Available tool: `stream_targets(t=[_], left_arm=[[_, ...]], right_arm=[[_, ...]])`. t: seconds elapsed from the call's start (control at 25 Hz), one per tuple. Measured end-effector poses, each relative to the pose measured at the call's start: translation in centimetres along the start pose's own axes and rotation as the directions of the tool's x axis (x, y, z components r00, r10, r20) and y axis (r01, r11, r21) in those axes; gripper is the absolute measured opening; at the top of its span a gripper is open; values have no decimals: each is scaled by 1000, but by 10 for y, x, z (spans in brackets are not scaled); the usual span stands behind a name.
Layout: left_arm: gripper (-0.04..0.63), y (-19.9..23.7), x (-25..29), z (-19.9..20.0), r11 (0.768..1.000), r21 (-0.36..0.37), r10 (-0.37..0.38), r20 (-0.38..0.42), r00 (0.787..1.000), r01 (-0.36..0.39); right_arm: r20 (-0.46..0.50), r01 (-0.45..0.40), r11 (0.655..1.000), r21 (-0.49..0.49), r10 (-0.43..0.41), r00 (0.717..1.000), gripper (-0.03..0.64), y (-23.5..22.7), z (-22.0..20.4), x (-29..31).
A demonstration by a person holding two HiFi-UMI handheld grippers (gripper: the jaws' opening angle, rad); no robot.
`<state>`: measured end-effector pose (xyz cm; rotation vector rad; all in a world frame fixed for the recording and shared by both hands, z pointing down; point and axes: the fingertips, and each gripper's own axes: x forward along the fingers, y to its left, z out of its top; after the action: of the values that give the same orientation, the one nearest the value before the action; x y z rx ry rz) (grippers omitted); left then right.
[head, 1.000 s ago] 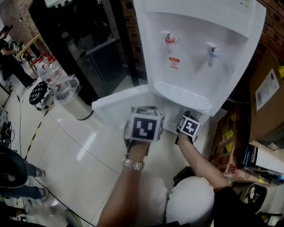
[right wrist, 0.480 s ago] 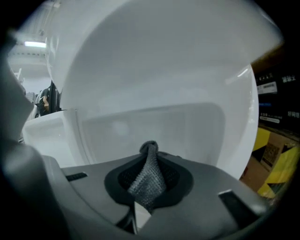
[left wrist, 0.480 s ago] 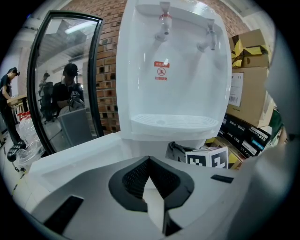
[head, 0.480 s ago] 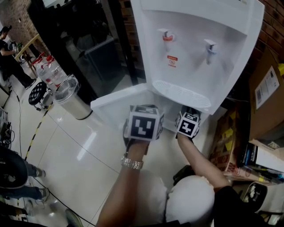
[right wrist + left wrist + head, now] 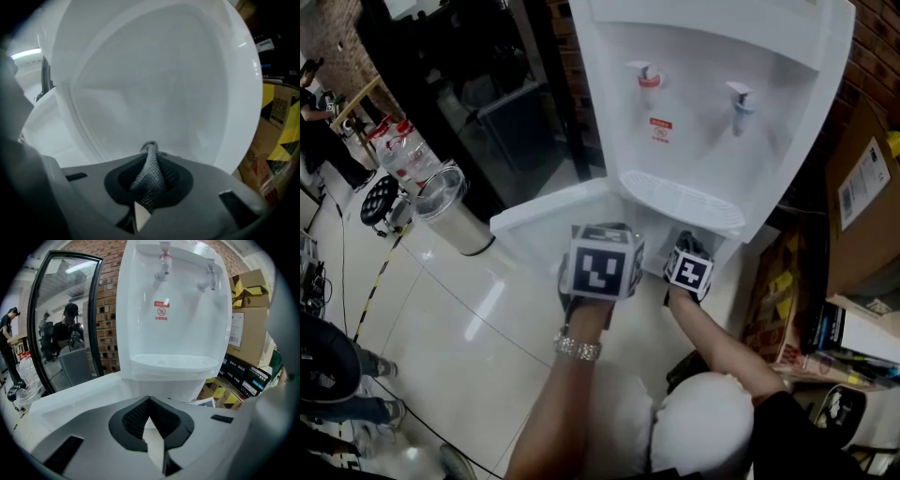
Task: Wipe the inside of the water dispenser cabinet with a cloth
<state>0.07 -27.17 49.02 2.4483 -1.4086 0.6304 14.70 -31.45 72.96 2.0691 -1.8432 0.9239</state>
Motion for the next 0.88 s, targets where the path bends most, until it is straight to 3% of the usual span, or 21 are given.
stream_targets(t=[0.08, 0.24, 0.44, 0.64, 0.76, 0.88], left_arm=[[3, 0, 0, 0, 1000, -2, 1, -1, 1000, -1], [3, 0, 0, -10, 1000, -4, 0, -39, 999, 0], [3, 7, 3, -19, 1000, 1, 13, -65, 998, -13], [3, 12, 13, -23, 1000, 3, 19, -64, 998, -19], [3, 11, 17, -23, 1000, 5, 13, -59, 998, -13], [3, 10, 19, -22, 1000, 0, 4, -59, 998, -4]], right_arm=[[-40, -79, 997, -24, 78, 996, 28, 16, -12, 12], [-105, -268, 963, -11, 266, 958, 28, 51, -36, 42], [-71, -349, 937, -19, 347, 935, 28, 69, -29, 59], [-119, -290, 957, -21, 285, 951, 27, 57, -40, 71], [-138, -168, 985, -36, 162, 977, 28, 25, -42, 73], [-79, -29, 998, -57, 25, 997, 28, -3, -25, 62]])
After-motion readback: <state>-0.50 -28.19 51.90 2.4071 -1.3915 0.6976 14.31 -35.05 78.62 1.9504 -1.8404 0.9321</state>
